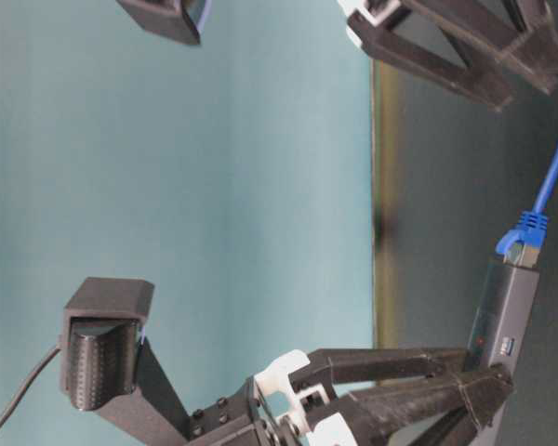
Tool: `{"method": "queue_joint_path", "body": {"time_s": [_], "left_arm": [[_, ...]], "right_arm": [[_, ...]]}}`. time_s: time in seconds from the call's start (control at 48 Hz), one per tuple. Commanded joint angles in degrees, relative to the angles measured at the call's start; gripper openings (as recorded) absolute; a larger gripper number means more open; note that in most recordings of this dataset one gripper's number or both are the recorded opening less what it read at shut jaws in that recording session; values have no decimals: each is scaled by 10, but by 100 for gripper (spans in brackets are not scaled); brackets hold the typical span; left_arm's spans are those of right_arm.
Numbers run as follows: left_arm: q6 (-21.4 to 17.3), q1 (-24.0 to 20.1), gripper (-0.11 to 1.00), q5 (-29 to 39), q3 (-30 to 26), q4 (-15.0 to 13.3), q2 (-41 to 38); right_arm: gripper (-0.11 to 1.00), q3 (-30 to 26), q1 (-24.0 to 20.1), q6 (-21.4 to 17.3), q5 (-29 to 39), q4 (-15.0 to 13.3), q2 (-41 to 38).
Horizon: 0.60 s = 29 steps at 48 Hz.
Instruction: Insert the LAN cable into the hub.
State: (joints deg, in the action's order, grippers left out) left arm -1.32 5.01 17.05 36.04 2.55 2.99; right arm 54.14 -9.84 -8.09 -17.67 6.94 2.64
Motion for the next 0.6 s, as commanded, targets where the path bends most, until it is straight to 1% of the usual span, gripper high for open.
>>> {"method": "queue_joint_path", "body": {"time_s": [0.0, 0.083, 0.125, 0.167, 0.333, 0.5, 0.584], "left_arm": [[4, -1, 55, -6, -1, 2, 5], [9, -2, 78, -8, 7, 2, 6], [11, -2, 84, -10, 11, 3, 8], [16, -2, 84, -12, 14, 2, 12], [34, -3, 76, -14, 34, 2, 51], [46, -3, 76, -23, 75, 2, 132], [43, 2, 76, -47, 95, 2, 166]], "right_arm": [[84, 8, -2, -3, -3, 1, 21], [84, 25, -2, -3, -3, 1, 36], [84, 33, -2, -3, -3, 1, 44], [84, 40, -3, -3, -3, 1, 52], [84, 69, -3, -2, -3, 1, 94], [83, 99, -3, -1, -2, 1, 143], [83, 115, -3, 4, -2, -3, 173]]}}
